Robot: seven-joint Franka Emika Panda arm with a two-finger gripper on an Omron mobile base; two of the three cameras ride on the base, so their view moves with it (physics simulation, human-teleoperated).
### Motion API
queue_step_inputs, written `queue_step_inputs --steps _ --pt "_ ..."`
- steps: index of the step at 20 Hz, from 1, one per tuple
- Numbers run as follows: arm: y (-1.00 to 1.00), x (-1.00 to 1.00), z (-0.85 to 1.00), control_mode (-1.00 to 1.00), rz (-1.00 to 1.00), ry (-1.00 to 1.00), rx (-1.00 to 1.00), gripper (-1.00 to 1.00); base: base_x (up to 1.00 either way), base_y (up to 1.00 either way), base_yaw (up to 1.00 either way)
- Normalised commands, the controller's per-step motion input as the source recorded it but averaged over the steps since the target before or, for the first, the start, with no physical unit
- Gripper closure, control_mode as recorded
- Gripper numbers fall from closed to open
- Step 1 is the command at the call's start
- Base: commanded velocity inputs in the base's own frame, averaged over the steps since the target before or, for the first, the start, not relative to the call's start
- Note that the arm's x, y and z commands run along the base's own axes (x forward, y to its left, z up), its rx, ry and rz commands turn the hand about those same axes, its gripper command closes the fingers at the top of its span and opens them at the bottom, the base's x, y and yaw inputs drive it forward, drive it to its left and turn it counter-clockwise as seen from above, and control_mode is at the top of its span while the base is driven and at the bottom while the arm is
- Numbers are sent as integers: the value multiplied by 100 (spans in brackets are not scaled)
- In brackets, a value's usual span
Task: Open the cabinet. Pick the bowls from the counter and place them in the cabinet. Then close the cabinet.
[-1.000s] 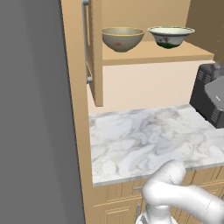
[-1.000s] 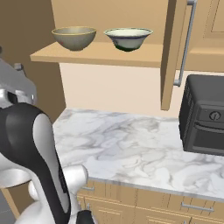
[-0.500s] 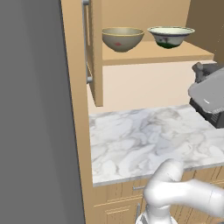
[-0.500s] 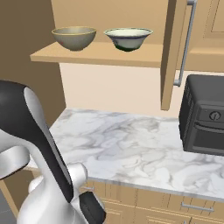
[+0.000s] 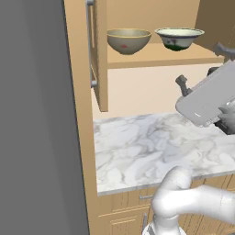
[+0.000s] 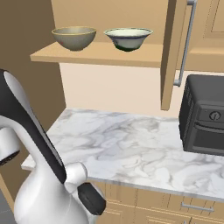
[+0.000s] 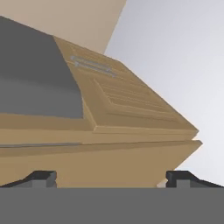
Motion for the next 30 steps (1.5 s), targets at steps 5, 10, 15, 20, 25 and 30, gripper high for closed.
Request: queue_step_inputs --steps 5,10,15,20,25,30 --pt "6 -28 0 -100 4 28 -11 -100 0 0 0" --pt "5 -14 0 -100 7 26 -9 -100 0 0 0" --pt "1 -26 1 -100 9 26 -7 -100 0 0 0" --pt "7 -28 0 -100 13 34 -4 -100 0 0 0" --pt "23 -21 0 -100 12 35 -6 -100 0 0 0" --pt "22 -13 0 -100 10 34 -9 -100 0 0 0"
